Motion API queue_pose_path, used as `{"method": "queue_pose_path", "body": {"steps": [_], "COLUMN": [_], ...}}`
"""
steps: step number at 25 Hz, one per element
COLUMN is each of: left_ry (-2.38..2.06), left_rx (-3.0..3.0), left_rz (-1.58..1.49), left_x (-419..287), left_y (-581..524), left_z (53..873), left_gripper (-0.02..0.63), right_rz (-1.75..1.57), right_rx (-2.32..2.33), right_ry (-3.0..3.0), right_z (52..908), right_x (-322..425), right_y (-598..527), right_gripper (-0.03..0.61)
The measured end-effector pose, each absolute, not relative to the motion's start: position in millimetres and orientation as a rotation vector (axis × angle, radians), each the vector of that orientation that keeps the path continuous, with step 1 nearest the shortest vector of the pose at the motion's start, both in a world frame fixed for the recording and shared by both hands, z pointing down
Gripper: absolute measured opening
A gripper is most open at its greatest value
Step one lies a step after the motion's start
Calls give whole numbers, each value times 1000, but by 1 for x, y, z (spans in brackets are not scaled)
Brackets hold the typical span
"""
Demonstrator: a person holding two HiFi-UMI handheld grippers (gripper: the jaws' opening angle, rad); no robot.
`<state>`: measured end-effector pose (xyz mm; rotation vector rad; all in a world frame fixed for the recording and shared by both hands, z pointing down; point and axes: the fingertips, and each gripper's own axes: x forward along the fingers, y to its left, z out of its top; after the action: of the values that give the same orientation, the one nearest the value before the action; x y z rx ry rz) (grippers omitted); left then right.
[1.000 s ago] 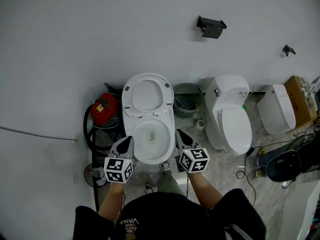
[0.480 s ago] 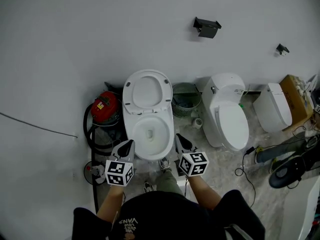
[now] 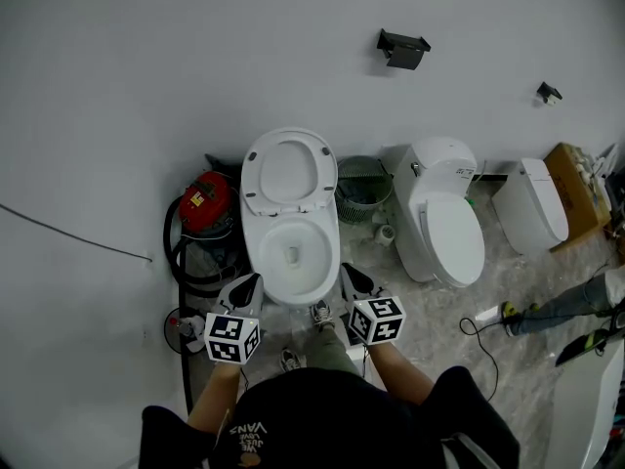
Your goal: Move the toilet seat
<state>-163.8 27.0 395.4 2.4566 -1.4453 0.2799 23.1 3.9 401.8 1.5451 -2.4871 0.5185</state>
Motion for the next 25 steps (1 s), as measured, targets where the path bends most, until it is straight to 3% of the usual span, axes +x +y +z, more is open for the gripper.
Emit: {"method": "queue_pose_path", "body": {"steps": [25], "left_ry": [-1447], "left_rx": [2454], "left_rz": [264], "left_x": [-159], "left_y": [37], "left_z": [395], "left_gripper": [0], "right_rz": [491], "right_rx": [1529], "right_ry": [-2493], "right_z": [402], "right_x": [19], "right_y": [11], "right_gripper": [-3]}}
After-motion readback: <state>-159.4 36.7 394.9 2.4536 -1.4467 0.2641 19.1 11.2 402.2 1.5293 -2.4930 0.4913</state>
